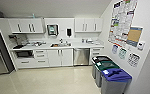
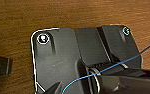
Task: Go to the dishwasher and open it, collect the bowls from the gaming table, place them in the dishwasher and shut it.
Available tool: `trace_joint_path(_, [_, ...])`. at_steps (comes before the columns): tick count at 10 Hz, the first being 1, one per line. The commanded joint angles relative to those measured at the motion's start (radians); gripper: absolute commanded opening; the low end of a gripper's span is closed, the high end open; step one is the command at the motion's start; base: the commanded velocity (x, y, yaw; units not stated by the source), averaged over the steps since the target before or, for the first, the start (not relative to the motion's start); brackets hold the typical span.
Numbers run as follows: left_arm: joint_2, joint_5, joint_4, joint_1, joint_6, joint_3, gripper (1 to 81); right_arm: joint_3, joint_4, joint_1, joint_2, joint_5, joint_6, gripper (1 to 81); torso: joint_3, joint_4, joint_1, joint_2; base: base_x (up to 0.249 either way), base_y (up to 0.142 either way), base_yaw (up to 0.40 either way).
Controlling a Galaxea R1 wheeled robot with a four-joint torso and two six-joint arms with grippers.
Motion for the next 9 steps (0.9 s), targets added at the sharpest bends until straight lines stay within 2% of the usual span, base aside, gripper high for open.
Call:
trace_joint_path(1, [-0.013, 0.046, -0.002, -0.048, 0.0, 0.004, 81.1, 0.003, 0.001, 0.044, -0.018, -0.049, 0.003, 81.1, 0.0, 0.0, 0.0, 0.0, 0.101, 0.0, 0.0])
trace_joint_path(9, [-0.013, 0.046, 0.001, -0.048, 0.0, 0.004, 81.1, 0.003, 0.001, 0.042, -0.018, -0.049, 0.003, 81.1, 0.0, 0.0, 0.0, 0.0, 0.101, 0.0, 0.0])
